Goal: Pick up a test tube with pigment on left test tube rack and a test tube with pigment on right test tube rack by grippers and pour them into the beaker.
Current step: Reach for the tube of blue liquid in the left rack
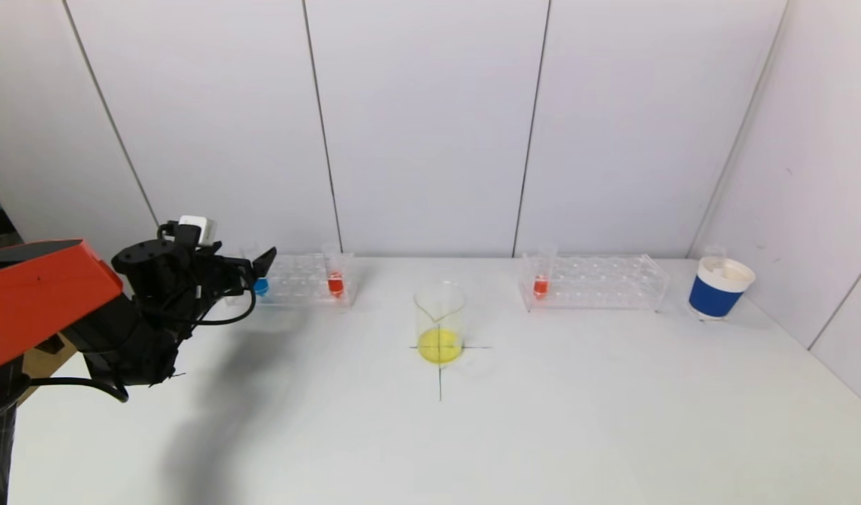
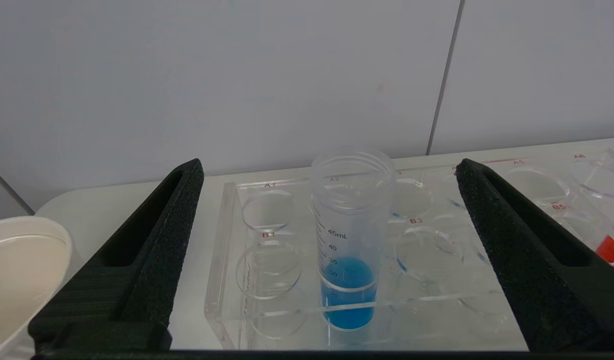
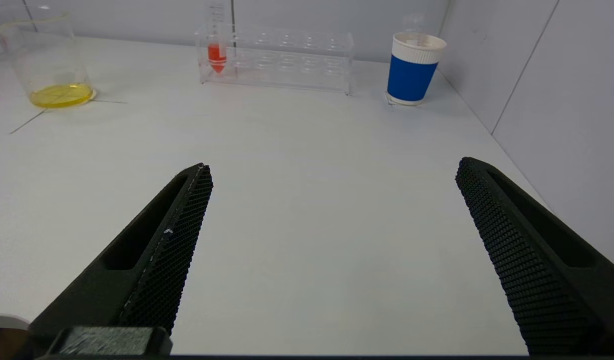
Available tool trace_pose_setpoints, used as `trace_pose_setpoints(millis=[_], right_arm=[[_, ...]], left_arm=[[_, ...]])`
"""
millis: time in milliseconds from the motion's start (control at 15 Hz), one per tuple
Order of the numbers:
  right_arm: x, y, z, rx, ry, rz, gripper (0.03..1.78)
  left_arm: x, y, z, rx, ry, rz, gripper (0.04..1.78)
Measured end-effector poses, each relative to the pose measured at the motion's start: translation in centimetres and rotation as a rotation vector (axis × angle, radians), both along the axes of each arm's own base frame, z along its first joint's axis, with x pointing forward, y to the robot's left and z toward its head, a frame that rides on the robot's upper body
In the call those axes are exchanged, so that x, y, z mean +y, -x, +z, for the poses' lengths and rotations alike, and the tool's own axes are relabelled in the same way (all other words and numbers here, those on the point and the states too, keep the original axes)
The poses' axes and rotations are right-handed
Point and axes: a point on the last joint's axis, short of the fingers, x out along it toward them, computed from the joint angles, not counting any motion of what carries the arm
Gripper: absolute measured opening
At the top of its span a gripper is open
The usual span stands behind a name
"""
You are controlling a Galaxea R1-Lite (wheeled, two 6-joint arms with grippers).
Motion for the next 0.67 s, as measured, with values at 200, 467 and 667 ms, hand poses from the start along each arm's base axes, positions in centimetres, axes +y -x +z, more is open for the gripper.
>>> trace_pose_setpoints(millis=[200,467,667], right_arm=[[0.0,0.0,0.0,0.0,0.0,0.0,1.77],[0.0,0.0,0.0,0.0,0.0,0.0,1.77],[0.0,0.0,0.0,0.0,0.0,0.0,1.77]], left_arm=[[0.02,0.01,-0.27,0.006,-0.004,0.001,1.76],[-0.02,-0.01,-0.39,0.01,-0.004,0.0,1.76],[-0.05,-0.11,-0.58,0.012,-0.005,-0.001,1.76]])
